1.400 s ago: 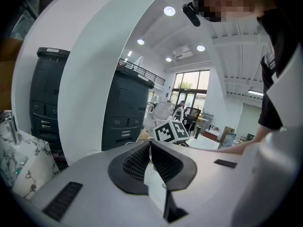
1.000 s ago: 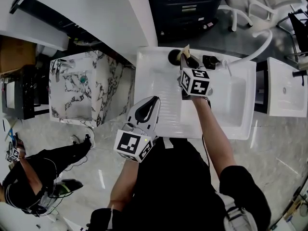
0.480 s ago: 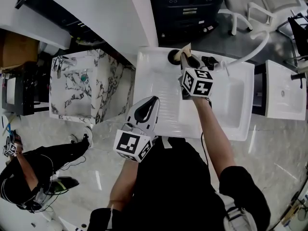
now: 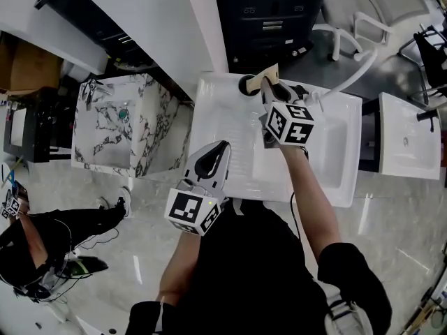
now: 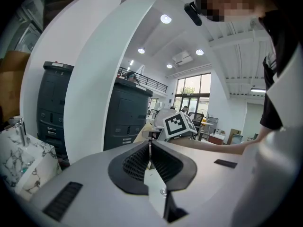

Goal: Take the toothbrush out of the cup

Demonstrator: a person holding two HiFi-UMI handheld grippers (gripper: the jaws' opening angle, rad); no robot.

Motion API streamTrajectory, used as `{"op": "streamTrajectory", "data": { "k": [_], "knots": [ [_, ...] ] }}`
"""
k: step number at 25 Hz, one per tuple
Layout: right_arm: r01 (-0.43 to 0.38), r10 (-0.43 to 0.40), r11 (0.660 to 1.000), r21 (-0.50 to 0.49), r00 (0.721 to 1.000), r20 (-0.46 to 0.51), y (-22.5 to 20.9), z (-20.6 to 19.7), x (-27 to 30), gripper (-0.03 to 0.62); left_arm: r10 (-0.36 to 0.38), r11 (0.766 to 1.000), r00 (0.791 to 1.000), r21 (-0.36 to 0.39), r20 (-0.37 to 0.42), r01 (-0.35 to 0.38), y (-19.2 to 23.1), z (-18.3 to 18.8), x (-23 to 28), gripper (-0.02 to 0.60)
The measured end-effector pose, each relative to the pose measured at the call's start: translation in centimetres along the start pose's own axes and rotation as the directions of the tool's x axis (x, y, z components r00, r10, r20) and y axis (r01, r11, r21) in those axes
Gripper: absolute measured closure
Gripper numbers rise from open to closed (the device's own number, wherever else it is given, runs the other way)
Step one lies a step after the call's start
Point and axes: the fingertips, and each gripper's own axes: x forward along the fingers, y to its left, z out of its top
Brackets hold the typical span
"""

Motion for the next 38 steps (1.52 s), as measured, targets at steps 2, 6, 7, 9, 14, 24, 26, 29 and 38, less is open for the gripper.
{"op": "streamTrajectory", "data": {
  "k": [2,6,7,9,14,24,26,29,38],
  "knots": [
    [-0.013,0.013,1.000,0.001,1.000,0.016,0.1,0.6,-1.0,0.547,0.004,1.000,1.000,0.002,0.009,-0.004,-0.6,0.1,-0.2,0.554],
    [-0.043,0.043,0.999,0.000,0.998,0.045,0.4,1.6,-3.0,0.547,0.011,1.000,1.000,0.008,0.024,-0.011,-1.8,0.3,-0.5,0.554],
    [-0.052,0.052,0.999,-0.005,0.997,0.050,0.4,1.9,-3.5,0.546,0.013,1.000,0.999,0.010,0.030,-0.014,-2.2,0.4,-0.5,0.554],
    [-0.067,0.068,0.998,-0.013,0.996,0.061,0.6,2.3,-4.4,0.546,0.019,1.000,0.999,0.013,0.039,-0.019,-2.8,0.4,-0.6,0.554],
    [-0.104,0.106,0.994,-0.024,0.989,0.098,0.9,3.0,-7.1,0.546,0.040,0.999,0.998,0.024,0.049,-0.042,-4.2,0.3,-1.1,0.554],
    [-0.122,0.123,0.992,-0.015,0.983,0.134,0.9,2.1,-11.2,0.546,0.062,0.998,0.997,0.024,0.048,-0.063,-5.0,-0.4,-2.3,0.554],
    [-0.124,0.124,0.992,-0.007,0.983,0.137,1.0,2.0,-11.9,0.546,0.054,0.998,0.998,0.029,0.044,-0.056,-5.1,-0.3,-2.3,0.554],
    [-0.120,0.118,0.993,0.003,0.984,0.135,1.0,1.6,-12.9,0.547,0.036,0.999,0.998,0.036,0.042,-0.037,-5.3,-0.2,-2.4,0.554],
    [-0.095,0.090,0.995,0.032,0.986,0.142,2.5,-0.3,-17.6,0.547,-0.023,0.999,0.999,0.032,0.032,0.022,-5.7,-1.0,-4.7,0.554]
  ]
}}
